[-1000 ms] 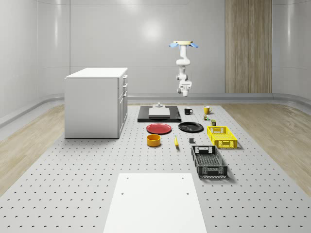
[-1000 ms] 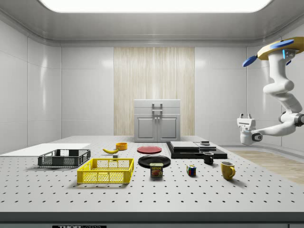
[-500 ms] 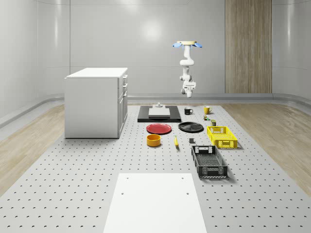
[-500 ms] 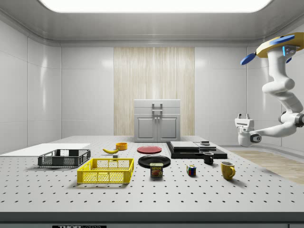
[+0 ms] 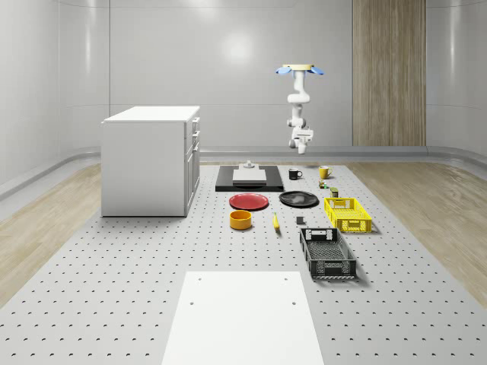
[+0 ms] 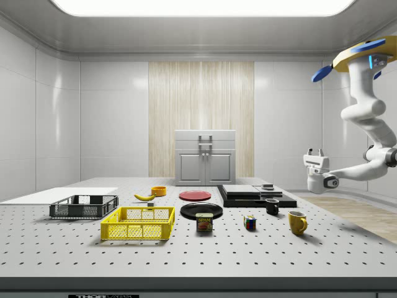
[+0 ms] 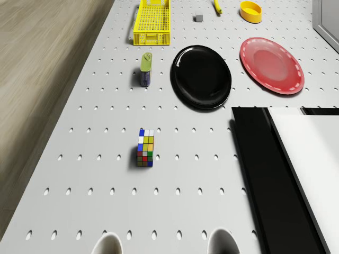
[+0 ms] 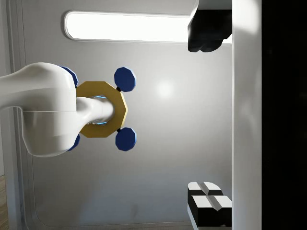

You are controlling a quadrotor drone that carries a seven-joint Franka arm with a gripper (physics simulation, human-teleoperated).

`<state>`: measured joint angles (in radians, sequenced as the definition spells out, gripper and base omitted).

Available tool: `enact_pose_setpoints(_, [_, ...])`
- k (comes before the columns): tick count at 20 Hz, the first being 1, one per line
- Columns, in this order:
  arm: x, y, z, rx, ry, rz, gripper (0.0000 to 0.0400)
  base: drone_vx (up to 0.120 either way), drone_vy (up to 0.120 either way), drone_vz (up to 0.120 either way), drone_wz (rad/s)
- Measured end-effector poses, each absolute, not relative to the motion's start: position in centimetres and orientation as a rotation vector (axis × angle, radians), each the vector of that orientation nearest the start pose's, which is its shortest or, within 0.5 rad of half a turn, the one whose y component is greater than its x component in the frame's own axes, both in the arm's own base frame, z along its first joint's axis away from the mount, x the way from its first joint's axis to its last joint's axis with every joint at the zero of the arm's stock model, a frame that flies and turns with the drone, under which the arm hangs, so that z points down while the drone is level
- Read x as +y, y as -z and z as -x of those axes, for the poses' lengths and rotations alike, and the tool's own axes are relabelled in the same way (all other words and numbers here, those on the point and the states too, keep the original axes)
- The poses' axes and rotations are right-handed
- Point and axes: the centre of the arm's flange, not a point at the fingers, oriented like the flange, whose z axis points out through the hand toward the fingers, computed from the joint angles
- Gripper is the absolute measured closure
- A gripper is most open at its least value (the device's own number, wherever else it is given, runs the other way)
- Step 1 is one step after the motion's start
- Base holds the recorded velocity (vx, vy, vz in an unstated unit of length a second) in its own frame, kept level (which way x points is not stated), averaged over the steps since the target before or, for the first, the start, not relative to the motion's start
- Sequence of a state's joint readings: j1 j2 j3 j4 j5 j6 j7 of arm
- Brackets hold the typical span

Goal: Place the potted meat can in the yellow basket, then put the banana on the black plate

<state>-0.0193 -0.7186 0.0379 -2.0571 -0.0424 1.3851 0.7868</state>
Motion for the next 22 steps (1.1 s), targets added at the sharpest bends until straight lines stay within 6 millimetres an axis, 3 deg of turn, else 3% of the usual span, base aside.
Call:
enact_pose_setpoints(9, [3.0,-68.7,-30.1,1.299,0.28,3.129,0.0,0.12,0.12,0.0,0.0])
enact_pose_setpoints(14, [6.3,-66.9,-30.1,1.423,0.598,3.416,0.0,0.12,0.12,0.0,0.0])
enact_pose_setpoints(16, [7.9,-65.1,-30.2,1.495,0.843,3.581,0.0,0.12,0.12,0.0,0.0])
enact_pose_setpoints(18, [9.3,-62.5,-30.3,1.571,1.202,3.752,0.0,0.12,0.12,0.0,0.0])
enact_pose_setpoints(20, [9.9,-59.1,-30.4,1.633,1.711,3.876,0.0,0.12,0.06,0.0,0.0])
enact_pose_setpoints(22, [9.3,-55.8,-30.5,1.645,2.381,3.869,0.0,0.12,0.0,-0.06,0.0])
